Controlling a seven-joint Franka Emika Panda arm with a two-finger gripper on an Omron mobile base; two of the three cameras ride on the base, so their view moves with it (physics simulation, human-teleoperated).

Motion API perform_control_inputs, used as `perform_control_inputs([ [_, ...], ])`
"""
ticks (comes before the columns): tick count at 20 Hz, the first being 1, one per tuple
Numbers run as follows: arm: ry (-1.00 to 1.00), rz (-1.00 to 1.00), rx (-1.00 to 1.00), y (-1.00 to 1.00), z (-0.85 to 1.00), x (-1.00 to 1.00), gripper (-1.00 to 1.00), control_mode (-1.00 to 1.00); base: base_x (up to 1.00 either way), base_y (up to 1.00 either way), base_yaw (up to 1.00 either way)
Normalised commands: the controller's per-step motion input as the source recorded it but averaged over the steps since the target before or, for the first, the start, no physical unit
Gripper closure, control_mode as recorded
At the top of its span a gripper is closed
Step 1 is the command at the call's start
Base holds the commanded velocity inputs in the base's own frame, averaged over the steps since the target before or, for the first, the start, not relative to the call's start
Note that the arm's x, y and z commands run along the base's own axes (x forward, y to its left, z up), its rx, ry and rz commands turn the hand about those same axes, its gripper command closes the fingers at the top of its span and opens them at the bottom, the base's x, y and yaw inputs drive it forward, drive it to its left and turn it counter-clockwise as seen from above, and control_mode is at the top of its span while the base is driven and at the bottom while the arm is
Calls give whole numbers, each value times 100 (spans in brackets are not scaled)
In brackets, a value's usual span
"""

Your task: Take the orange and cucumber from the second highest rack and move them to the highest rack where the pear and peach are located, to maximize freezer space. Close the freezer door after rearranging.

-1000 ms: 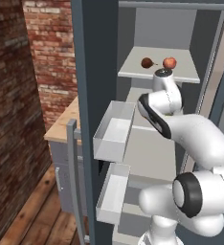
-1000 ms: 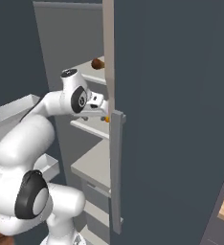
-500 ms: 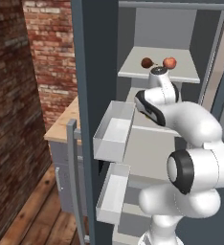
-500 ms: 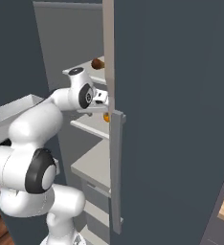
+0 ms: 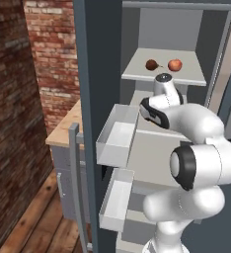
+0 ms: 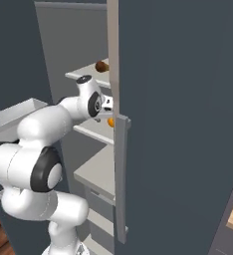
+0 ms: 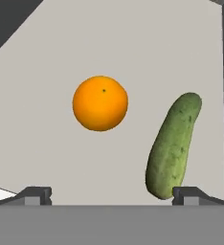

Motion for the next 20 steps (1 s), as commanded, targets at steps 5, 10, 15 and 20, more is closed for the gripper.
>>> perform_control_inputs([
  [5,0,0,0,-1,-22,35,-100,-100,0,0,0],
  [10,0,0,0,0,-20,35,-100,-100,0,0,0],
  [15,0,1,0,0,-21,31,-100,-100,0,0,0],
  [20,0,1,0,-1,-13,32,-100,-100,0,0,0],
])
